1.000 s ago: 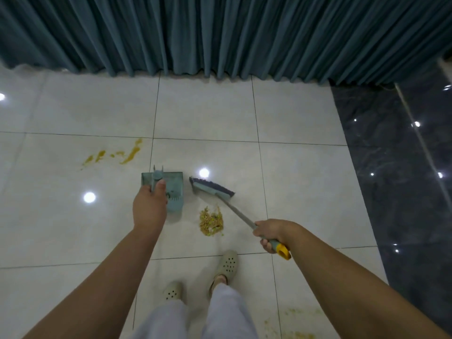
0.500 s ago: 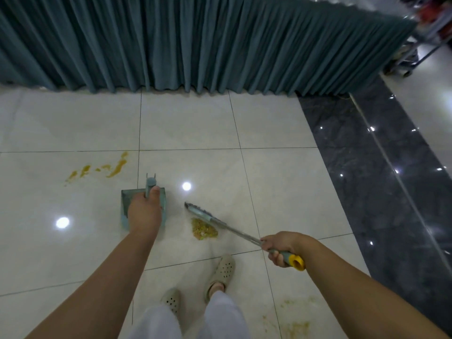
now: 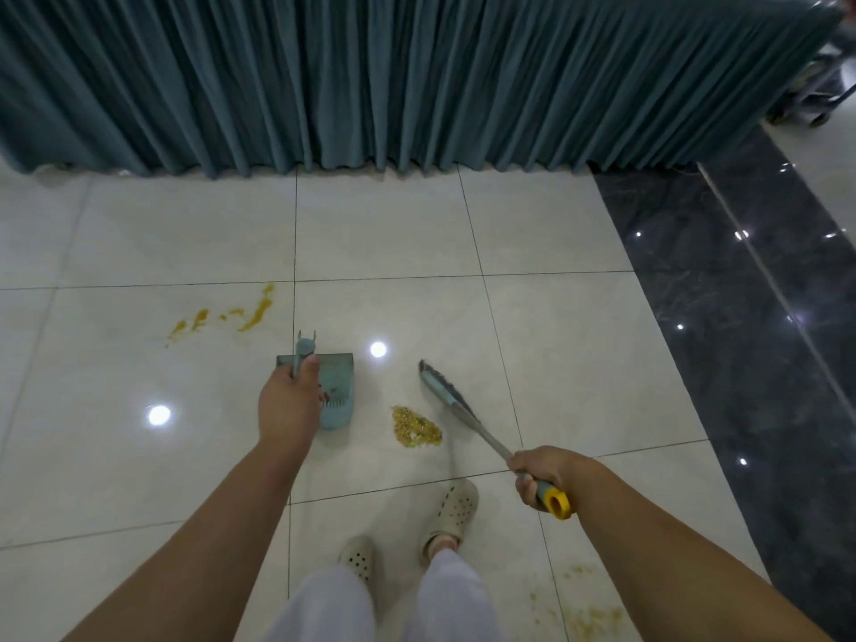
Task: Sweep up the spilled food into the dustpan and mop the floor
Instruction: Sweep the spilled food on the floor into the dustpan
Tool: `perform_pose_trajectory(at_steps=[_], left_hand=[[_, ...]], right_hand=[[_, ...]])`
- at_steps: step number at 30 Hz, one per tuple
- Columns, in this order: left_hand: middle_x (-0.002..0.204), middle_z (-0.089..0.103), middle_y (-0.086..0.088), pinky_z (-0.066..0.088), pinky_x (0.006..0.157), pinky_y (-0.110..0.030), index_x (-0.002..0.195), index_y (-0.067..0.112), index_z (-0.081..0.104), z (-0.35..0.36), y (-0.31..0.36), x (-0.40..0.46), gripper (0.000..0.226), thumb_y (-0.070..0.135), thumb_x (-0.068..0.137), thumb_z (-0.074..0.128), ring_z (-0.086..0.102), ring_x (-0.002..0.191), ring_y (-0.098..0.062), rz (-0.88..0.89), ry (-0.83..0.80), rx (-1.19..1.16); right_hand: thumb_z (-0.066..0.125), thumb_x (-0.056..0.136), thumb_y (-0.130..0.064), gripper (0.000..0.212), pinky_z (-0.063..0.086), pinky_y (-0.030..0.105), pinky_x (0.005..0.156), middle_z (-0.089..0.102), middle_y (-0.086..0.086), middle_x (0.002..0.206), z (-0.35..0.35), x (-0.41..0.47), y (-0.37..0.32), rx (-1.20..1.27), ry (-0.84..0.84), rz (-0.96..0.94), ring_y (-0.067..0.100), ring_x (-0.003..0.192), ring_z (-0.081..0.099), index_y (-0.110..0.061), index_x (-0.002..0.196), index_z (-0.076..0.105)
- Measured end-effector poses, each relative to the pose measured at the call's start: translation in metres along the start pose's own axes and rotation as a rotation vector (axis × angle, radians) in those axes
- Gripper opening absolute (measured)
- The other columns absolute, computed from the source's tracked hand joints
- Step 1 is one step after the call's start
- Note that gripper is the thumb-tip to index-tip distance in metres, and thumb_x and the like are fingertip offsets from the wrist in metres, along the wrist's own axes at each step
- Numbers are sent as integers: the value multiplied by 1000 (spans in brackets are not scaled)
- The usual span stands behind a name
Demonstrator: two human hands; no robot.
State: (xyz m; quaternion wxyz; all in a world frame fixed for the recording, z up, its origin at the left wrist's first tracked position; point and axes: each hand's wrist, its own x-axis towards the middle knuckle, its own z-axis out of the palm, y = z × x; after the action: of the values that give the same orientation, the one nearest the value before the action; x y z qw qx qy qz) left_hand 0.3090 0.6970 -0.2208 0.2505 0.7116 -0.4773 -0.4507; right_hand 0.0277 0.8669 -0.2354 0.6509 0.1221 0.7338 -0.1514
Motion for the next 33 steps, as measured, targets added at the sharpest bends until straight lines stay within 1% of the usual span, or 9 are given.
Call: perform_pose_trajectory(at_steps=[3, 6, 8, 11, 14, 17, 23, 26, 33], left_hand=[[74, 58, -10, 42, 58, -29, 86, 4, 55, -2, -3, -3, 42, 43, 95, 44, 55, 68, -28, -4, -9, 6], [63, 53, -3, 34, 50, -27, 76, 5, 52, -3, -1, -8, 42, 40, 96, 43, 52, 61, -23, 3, -6, 28], [62, 53, -2, 31, 48, -26, 81, 3, 55, -5, 1, -11, 41, 40, 96, 43, 50, 58, -19, 3, -14, 43], [70, 59, -9, 42, 59, -30, 92, -1, 57, -8, -1, -13, 45, 41, 96, 42, 56, 68, -29, -16, -39, 22], [71, 59, -11, 45, 68, -35, 90, -3, 58, -8, -3, -17, 47, 40, 96, 42, 58, 72, -32, -10, -48, 19], [64, 56, -7, 45, 65, -35, 83, 0, 56, -10, -10, -23, 44, 40, 96, 42, 57, 67, -31, -5, -66, 18], [58, 52, -5, 38, 50, -28, 69, 6, 51, -17, -27, -28, 41, 38, 94, 43, 49, 53, -22, -21, -62, -7], [59, 51, -5, 39, 52, -28, 66, 8, 49, -19, -28, -30, 41, 38, 94, 43, 48, 52, -21, -20, -68, -8], [58, 50, -5, 39, 53, -30, 67, 7, 50, -14, -29, -33, 42, 39, 93, 44, 46, 50, -22, -11, -116, -33]], right_hand=[[48, 98, -13, 16, 34, 13, 31, 43, 5, 44, 8, 4, 16, -44, -10, 11, 10, 30, 35, -7, 112, 50], [48, 98, -15, 10, 32, 13, 31, 41, 4, 43, 5, -6, 22, -57, -23, 22, 10, 30, 34, -10, 105, 51], [48, 97, -15, 8, 32, 12, 31, 40, 3, 43, -2, -13, 28, -37, -34, 13, 10, 30, 33, -10, 103, 50], [50, 95, -12, 5, 32, 13, 30, 39, 3, 45, -14, -19, 43, 45, -41, 1, 10, 31, 32, -10, 100, 51], [51, 94, -9, 4, 33, 13, 29, 39, 5, 47, -20, -22, 57, 168, -40, -2, 11, 30, 33, -6, 94, 50], [49, 95, -7, 7, 33, 12, 27, 38, 6, 46, -18, -23, 67, 311, -38, -7, 11, 26, 34, -2, 90, 49], [45, 96, -4, 12, 35, 12, 27, 39, 7, 45, 22, -17, 72, 567, -100, -13, 12, 24, 36, -2, 85, 47], [42, 94, -1, 15, 35, 10, 28, 39, 6, 40, 49, -18, 71, 590, -162, -6, 12, 23, 36, -4, 79, 44], [46, 97, -8, 13, 34, 12, 25, 38, 5, 40, 81, -27, 60, 574, -192, -8, 11, 22, 35, -5, 84, 45]])
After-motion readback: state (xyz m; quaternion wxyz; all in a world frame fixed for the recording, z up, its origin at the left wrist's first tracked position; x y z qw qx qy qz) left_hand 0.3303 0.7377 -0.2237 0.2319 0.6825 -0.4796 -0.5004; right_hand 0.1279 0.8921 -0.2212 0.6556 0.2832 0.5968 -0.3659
